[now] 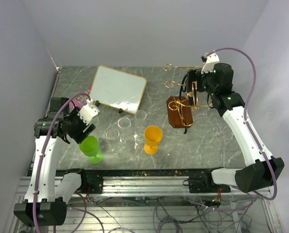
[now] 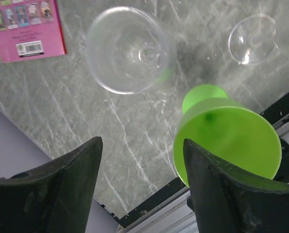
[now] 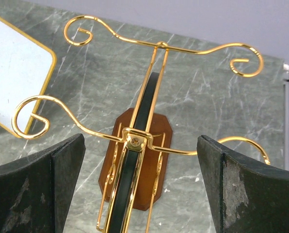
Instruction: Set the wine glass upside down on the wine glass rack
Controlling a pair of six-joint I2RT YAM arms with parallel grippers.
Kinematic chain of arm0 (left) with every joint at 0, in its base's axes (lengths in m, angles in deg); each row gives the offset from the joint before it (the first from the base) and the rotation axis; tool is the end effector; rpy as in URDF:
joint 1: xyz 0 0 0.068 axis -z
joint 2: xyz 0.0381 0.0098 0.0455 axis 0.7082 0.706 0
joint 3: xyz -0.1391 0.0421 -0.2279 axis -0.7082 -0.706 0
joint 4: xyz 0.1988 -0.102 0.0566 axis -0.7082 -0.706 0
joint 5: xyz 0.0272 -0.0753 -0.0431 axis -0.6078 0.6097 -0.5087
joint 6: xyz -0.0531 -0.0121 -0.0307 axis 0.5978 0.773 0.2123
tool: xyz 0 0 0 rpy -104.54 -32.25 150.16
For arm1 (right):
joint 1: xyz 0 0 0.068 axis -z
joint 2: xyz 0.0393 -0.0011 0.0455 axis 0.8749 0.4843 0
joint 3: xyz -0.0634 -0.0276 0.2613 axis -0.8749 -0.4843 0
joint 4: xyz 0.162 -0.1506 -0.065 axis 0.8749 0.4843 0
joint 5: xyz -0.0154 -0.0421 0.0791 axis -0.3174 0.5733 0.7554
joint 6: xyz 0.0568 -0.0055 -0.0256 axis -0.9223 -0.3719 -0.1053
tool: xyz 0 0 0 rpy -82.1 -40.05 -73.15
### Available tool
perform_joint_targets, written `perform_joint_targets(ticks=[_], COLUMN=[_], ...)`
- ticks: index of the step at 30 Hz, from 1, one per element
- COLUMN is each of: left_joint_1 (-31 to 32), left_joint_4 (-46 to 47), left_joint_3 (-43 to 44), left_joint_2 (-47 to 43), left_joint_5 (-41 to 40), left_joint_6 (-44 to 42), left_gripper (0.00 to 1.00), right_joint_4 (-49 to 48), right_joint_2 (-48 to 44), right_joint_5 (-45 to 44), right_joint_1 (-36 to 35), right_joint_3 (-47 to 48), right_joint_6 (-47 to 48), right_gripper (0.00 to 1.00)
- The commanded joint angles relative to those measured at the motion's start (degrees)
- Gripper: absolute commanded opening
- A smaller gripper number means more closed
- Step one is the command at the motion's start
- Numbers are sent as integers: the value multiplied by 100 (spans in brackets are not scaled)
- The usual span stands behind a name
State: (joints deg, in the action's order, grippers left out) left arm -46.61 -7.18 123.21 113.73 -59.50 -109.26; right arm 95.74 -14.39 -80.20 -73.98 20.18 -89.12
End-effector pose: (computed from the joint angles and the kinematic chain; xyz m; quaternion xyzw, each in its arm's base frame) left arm 0.1285 -0.0099 0.3127 0.3872 0.8679 -0.0143 0.3108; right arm 0.2658 0.0615 0.3886 -0.0997 0.8142 0.0654 0.5682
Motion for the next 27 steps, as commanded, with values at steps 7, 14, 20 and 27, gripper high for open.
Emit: perform_joint_targets(ticks=[7,14,20,27], left_joint_1=[-61,-61,-68,-63], left_joint_4=[-8,-50,-608,-1316], left_joint_3=[-649,-758,-531,256], left_joint_2=[27,260,187,-34], left_joint_5=[256,272,243,-243], left_joint_6=[-552,-687,-1086,-1312], left_gripper=[63,41,12,7], right_joint_4=[-6,-22,-76,-96], right_joint_2=[-430,-508,-559,-668], right_joint_5=[-249,-258,-292,-302], right_joint_1=[-31,-23,-11,55], right_joint_3=[-9,-142,-214,-248], right_joint_6=[201,219,253,404], right_gripper=[99,99,99,99])
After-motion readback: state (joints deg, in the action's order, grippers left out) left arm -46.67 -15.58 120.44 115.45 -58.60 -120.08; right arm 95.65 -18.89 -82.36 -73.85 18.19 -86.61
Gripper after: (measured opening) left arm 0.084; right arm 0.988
